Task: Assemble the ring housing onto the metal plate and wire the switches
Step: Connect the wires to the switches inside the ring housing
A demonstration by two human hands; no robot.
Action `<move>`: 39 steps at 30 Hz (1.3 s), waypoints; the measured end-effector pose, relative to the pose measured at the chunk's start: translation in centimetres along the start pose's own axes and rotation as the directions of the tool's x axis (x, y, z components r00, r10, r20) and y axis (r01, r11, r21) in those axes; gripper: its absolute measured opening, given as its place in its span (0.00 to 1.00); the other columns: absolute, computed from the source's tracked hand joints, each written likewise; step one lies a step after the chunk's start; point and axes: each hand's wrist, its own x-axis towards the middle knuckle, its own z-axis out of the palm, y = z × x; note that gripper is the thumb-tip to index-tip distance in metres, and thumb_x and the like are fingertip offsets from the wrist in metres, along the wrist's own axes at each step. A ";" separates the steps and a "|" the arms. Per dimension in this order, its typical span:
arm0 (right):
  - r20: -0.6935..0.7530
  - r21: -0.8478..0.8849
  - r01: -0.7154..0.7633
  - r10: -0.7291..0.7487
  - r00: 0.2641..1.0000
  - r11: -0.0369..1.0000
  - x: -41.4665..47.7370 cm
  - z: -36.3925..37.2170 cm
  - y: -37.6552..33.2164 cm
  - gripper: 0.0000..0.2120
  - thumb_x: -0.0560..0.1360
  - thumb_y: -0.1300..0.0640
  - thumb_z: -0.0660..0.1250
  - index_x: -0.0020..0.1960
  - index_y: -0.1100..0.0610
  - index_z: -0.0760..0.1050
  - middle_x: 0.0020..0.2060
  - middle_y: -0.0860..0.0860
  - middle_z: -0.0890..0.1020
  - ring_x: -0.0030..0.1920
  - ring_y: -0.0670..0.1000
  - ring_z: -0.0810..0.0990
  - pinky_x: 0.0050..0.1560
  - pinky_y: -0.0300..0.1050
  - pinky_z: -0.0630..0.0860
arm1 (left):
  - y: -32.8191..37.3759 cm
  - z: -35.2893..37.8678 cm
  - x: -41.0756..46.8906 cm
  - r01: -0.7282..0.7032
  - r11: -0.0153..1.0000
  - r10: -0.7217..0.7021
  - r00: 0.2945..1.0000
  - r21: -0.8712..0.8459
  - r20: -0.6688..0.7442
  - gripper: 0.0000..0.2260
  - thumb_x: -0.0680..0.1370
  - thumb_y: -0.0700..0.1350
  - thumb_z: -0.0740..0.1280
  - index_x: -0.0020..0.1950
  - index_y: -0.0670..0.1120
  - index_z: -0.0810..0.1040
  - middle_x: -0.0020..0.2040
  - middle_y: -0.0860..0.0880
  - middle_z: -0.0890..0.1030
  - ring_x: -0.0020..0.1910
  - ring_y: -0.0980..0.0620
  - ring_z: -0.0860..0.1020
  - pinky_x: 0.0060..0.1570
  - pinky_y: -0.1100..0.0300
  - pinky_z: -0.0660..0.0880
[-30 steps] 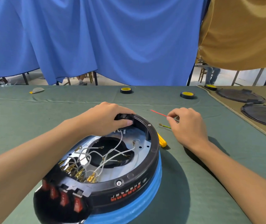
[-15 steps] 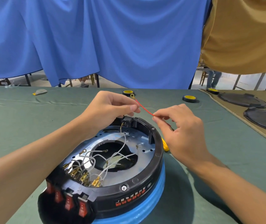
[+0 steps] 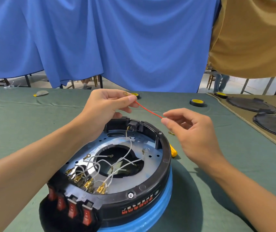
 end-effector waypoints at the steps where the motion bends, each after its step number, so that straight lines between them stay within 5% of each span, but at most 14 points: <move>1: 0.023 0.102 -0.067 0.065 0.998 0.993 0.2 -0.2 0.0 0.07 0.71 0.64 0.74 0.43 0.52 0.82 0.35 0.47 0.84 0.35 0.43 0.80 0.42 0.36 0.77 | -0.1 -0.1 0.1 0.012 1.000 -0.012 1.000 -0.002 -0.027 0.05 0.76 0.45 0.71 0.41 0.48 0.85 0.43 0.47 0.86 0.37 0.56 0.79 0.41 0.60 0.72; 6: 0.041 0.406 -0.185 0.184 0.982 0.895 0.7 -0.5 0.0 0.12 0.67 0.70 0.74 0.46 0.57 0.82 0.38 0.51 0.85 0.42 0.48 0.84 0.48 0.39 0.79 | 0.0 -0.2 0.1 0.049 0.998 -0.053 0.995 -0.044 -0.090 0.06 0.76 0.45 0.72 0.39 0.48 0.84 0.41 0.47 0.86 0.35 0.55 0.79 0.40 0.59 0.71; 10: -0.003 0.576 -0.206 0.254 0.967 0.791 0.9 -0.6 -0.4 0.11 0.61 0.63 0.74 0.44 0.58 0.82 0.37 0.53 0.85 0.39 0.50 0.83 0.45 0.39 0.79 | -0.1 -0.2 0.2 0.084 0.996 -0.085 0.995 -0.027 -0.056 0.05 0.76 0.45 0.72 0.41 0.47 0.84 0.41 0.47 0.86 0.36 0.55 0.79 0.41 0.59 0.72; 15: -0.010 0.670 -0.228 0.316 0.949 0.706 1.1 -0.8 -0.8 0.10 0.62 0.63 0.72 0.43 0.60 0.81 0.35 0.52 0.84 0.35 0.49 0.81 0.40 0.37 0.77 | -0.2 0.2 0.0 0.084 0.993 -0.086 0.996 0.082 0.023 0.06 0.76 0.46 0.72 0.40 0.46 0.83 0.41 0.47 0.86 0.38 0.55 0.80 0.43 0.59 0.74; 18: 0.013 0.697 -0.263 0.355 0.935 0.667 1.1 -1.0 -0.9 0.09 0.63 0.63 0.72 0.43 0.60 0.80 0.39 0.52 0.85 0.40 0.49 0.82 0.40 0.38 0.78 | -0.3 0.4 -0.1 0.053 0.987 -0.069 0.992 0.150 0.102 0.08 0.76 0.46 0.72 0.39 0.44 0.83 0.41 0.47 0.86 0.39 0.54 0.81 0.41 0.60 0.72; 24: 0.049 0.831 -0.278 0.436 0.899 0.482 2.1 -2.6 -1.0 0.07 0.67 0.62 0.69 0.45 0.56 0.78 0.40 0.53 0.86 0.44 0.49 0.85 0.42 0.39 0.80 | -0.2 0.7 -0.3 -0.008 0.984 -0.013 0.993 0.178 0.119 0.19 0.77 0.59 0.64 0.42 0.45 0.84 0.40 0.49 0.86 0.38 0.55 0.80 0.41 0.59 0.72; 30: 0.085 0.757 -0.308 0.380 0.921 0.576 2.1 -2.3 -1.3 0.09 0.66 0.61 0.70 0.46 0.57 0.78 0.38 0.53 0.85 0.40 0.50 0.84 0.40 0.39 0.79 | -0.6 0.6 0.0 -0.075 0.959 0.073 0.997 0.274 0.016 0.14 0.81 0.50 0.64 0.43 0.44 0.83 0.39 0.49 0.86 0.35 0.57 0.78 0.33 0.72 0.71; 35: 0.159 0.396 -0.279 0.234 0.959 0.875 2.1 0.4 -2.1 0.07 0.69 0.63 0.74 0.43 0.55 0.79 0.38 0.52 0.86 0.42 0.48 0.84 0.39 0.36 0.77 | -0.2 1.2 -0.5 -0.145 0.964 0.108 0.979 0.221 0.173 0.13 0.78 0.49 0.68 0.42 0.42 0.84 0.37 0.48 0.85 0.34 0.57 0.78 0.34 0.72 0.71; 39: 0.182 0.284 -0.244 0.198 0.963 0.927 2.6 1.9 -2.3 0.05 0.70 0.64 0.75 0.42 0.56 0.81 0.34 0.47 0.85 0.38 0.42 0.83 0.37 0.30 0.75 | -0.5 1.1 -0.3 -0.125 0.965 0.073 0.972 0.230 0.223 0.09 0.75 0.47 0.73 0.43 0.41 0.85 0.36 0.48 0.85 0.35 0.55 0.79 0.40 0.65 0.75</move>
